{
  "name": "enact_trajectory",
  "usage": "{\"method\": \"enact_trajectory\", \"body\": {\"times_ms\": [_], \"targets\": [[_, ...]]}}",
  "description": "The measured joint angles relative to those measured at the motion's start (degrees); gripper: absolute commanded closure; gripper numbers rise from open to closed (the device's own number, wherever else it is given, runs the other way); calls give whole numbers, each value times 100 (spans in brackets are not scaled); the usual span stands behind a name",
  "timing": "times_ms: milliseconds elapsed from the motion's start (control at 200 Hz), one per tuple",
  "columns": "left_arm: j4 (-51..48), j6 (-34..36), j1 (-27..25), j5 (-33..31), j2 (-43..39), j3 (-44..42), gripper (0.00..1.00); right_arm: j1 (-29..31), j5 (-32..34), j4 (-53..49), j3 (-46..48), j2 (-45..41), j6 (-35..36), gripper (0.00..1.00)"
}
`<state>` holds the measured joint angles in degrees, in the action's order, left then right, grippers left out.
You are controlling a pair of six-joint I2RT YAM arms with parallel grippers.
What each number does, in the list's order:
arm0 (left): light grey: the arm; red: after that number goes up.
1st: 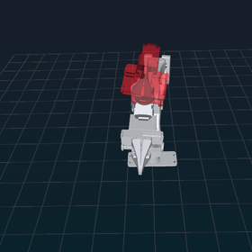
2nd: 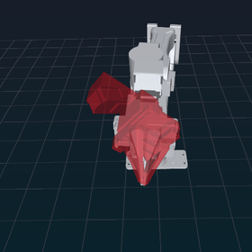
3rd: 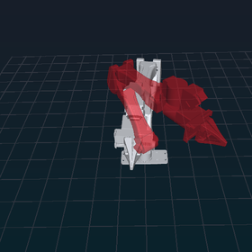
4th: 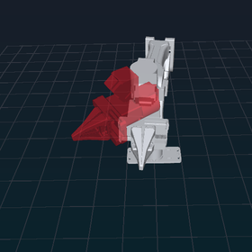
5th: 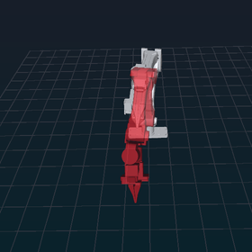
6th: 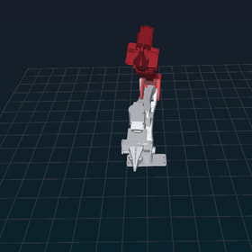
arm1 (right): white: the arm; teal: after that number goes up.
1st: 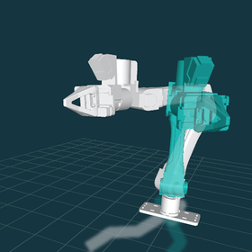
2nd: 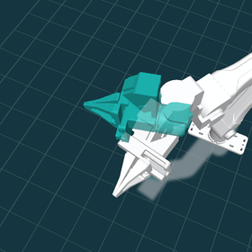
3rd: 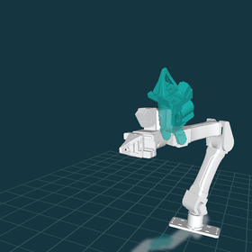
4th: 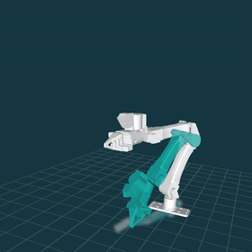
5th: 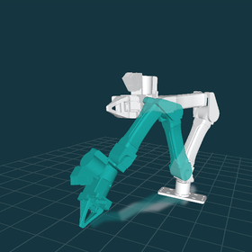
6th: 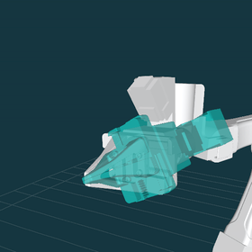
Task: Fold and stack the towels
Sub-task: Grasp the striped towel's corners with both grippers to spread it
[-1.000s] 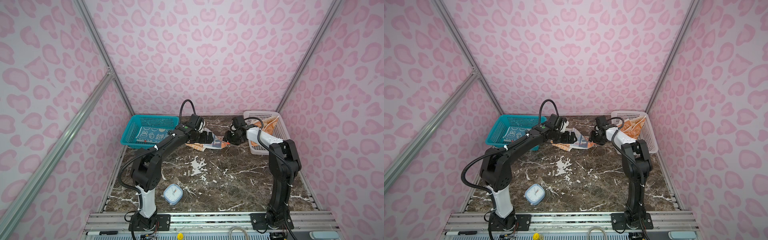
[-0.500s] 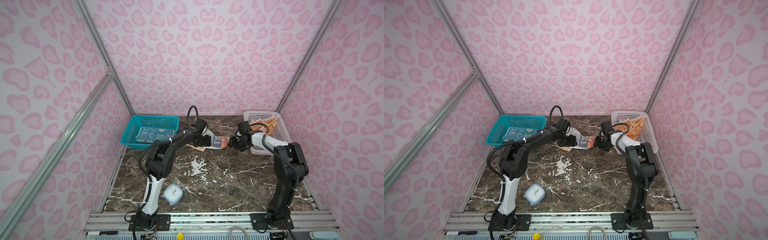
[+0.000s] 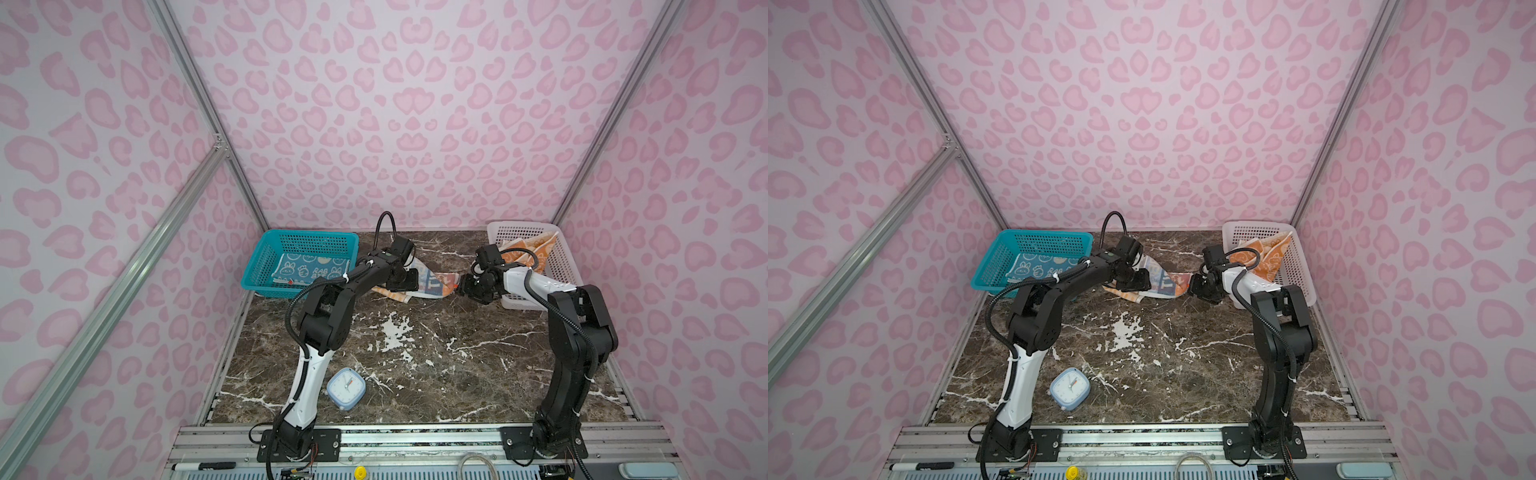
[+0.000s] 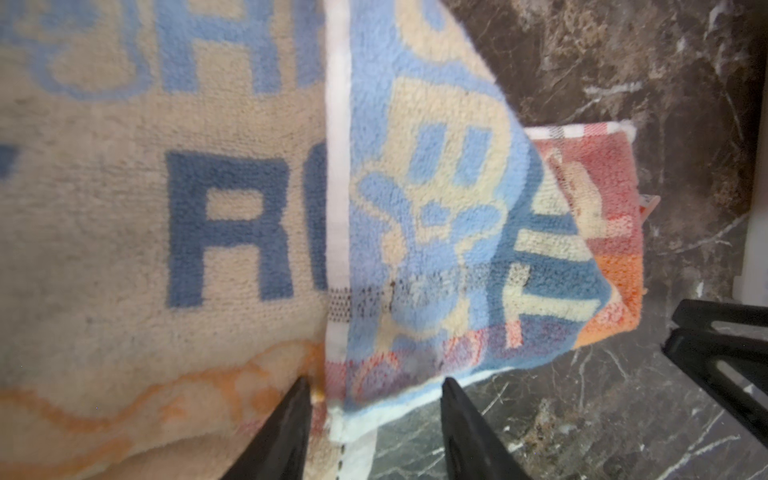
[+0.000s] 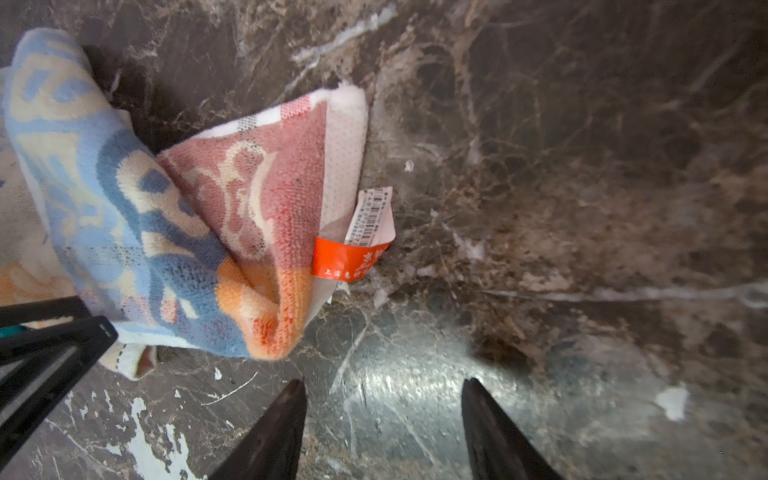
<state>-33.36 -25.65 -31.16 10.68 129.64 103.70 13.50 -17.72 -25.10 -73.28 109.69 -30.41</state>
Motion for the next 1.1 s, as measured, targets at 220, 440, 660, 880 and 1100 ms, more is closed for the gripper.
{"method": "enact_trajectory", "body": {"times_ms": [220,440,660,880,1100], "targets": [[-31,2,-28,4,33,-11,56,-11,-33,46,35,0,-7,39],[-83,0,-46,4,83,-22,67,-28,-44,66,90,0,-46,39],[-203,7,-63,4,96,48,97,-118,-81,155,96,42,-44,39],[-452,94,-37,-24,85,400,97,-236,-81,90,-184,144,-22,38],[-597,173,22,-66,-26,435,97,-262,-153,68,-719,535,-31,37]]}}
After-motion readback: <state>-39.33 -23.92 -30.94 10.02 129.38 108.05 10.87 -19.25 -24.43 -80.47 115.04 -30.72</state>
